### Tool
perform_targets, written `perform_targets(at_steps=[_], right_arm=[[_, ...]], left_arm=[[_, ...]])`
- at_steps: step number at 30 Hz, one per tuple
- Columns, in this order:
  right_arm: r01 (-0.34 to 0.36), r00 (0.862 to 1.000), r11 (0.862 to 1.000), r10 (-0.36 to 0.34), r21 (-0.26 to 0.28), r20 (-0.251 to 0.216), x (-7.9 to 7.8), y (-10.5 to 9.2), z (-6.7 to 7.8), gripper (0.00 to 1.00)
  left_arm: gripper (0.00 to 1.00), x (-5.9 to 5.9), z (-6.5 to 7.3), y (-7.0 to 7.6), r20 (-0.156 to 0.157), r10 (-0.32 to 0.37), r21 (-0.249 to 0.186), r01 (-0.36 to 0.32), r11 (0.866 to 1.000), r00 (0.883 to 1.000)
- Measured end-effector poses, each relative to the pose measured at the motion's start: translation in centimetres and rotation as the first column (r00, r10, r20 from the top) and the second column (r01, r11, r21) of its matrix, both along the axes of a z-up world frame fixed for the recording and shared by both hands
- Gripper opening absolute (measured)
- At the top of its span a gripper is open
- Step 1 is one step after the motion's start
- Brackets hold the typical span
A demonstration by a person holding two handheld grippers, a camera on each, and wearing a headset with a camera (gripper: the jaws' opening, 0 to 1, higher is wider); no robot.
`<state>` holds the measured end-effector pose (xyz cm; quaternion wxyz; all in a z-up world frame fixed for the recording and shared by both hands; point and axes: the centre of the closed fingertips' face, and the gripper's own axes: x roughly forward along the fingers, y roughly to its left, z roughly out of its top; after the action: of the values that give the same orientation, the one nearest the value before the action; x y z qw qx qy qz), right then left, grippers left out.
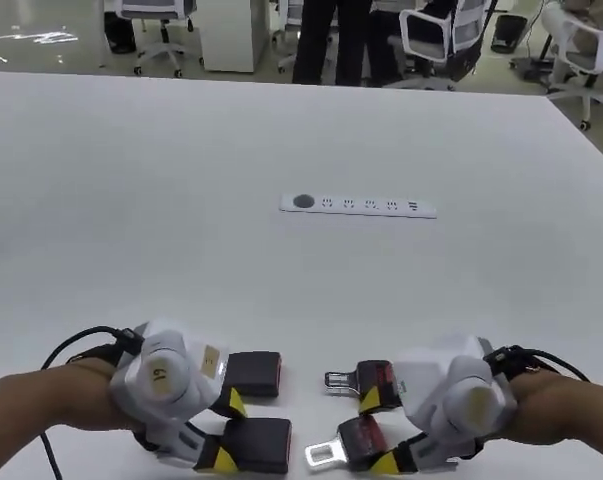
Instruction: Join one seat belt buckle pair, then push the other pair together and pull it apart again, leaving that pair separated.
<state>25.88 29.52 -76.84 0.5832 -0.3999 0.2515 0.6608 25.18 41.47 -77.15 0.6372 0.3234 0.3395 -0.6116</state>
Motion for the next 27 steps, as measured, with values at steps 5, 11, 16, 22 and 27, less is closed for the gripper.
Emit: perform_targets(at_steps=[5,11,16,22,27], right_arm=[[0.04,0.999,0.999,-0.04,0.008,-0.014,-0.1,0.1,0.0,0.3],[0.087,0.996,0.996,-0.087,0.012,-0.029,-0.1,0.4,0.0,0.3],[0.117,0.993,0.993,-0.116,0.016,-0.038,-0.1,0.7,-0.1,0.3],[0.138,0.99,0.99,-0.137,0.013,-0.038,-0.3,1.1,0.0,0.3],[0.167,0.985,0.986,-0.166,0.009,-0.047,-0.1,1.4,0.0,0.3]], left_arm=[[0.32,-0.1,0.1,-0.2,-0.002,0.009,-0.007,-0.009,1.0,1.0],[0.32,0.0,0.1,-0.1,-0.002,0.0,0.0,0.0,1.0,1.0],[0.32,0.1,0.1,-0.1,-0.008,0.006,0.002,-0.006,1.0,1.0],[0.32,0.0,0.1,-0.1,-0.011,0.008,0.002,-0.008,1.0,1.0],[0.32,0.2,0.0,0.1,-0.01,0.008,0.003,-0.008,1.0,1.0]])
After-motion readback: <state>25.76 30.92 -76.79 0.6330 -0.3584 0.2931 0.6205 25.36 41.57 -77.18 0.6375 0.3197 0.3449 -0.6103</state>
